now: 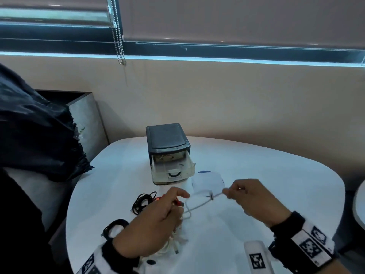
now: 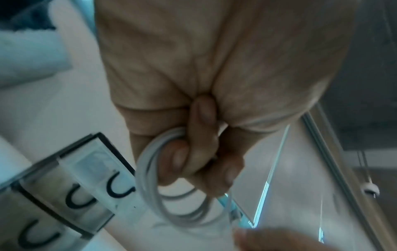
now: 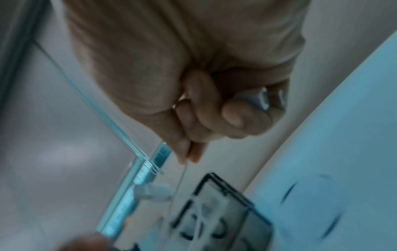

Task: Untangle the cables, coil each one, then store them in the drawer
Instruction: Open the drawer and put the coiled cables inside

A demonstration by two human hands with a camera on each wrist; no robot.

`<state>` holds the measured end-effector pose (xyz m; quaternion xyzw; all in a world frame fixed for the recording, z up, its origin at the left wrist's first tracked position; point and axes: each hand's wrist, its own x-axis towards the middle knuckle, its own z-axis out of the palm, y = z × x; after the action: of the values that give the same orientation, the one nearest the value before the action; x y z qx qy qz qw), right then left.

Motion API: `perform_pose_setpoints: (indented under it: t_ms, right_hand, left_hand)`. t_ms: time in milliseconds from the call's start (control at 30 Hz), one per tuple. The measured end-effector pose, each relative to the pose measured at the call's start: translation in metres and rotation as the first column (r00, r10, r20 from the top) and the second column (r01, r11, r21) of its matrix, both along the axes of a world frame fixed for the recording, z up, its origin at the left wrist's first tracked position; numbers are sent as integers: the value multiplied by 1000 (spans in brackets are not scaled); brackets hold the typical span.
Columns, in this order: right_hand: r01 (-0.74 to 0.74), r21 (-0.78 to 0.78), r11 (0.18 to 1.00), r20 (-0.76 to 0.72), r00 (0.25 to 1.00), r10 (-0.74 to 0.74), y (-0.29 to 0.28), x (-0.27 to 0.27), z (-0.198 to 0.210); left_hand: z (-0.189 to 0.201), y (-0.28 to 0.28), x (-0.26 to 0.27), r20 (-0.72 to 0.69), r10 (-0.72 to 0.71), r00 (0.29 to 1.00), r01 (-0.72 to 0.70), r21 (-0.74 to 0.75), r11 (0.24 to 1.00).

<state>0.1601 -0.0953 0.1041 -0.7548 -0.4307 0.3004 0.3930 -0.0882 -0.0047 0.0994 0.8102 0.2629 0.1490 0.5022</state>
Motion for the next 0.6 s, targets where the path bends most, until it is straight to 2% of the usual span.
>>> perform_pose_setpoints:
  t_ms: [100,167,233,300,367,433,500,567,600]
  right_hand:
    - [109,121,987,-268,961,-73,2,-28,28]
    - [94,202,975,-353,935,-17,-1,-54,41]
    - [5,262,965,-386,917,100,-11,-79,46]
    - [-133,276,952,-363,902,231,-24,-100,42]
    - [-261,225,939,-293,901,320,-34,-115,30]
    - [-355,125,927,-147,917,371,-36,-122,8]
    - [-376,20,926,22,926,376,-35,-120,-19]
    - [-298,9,955,50,954,297,-30,-106,-37]
    - [-228,17,974,-44,973,228,-27,-97,-42]
  left_hand:
    - [-2,-11,5,-119,-113,986,129,135,982]
    - [-8,-19,13,-63,-5,998,12,111,994]
    - [-8,-22,23,33,185,982,-181,-97,979]
    - [-7,-17,30,79,375,924,-330,-331,884]
    - [-1,-8,32,165,495,853,-361,-498,789]
    - [4,1,30,297,613,732,-288,-681,674]
    - [9,9,26,345,708,617,-118,-848,517]
    - [13,14,19,346,710,613,48,-913,404]
    - [13,15,15,355,692,628,119,-923,365]
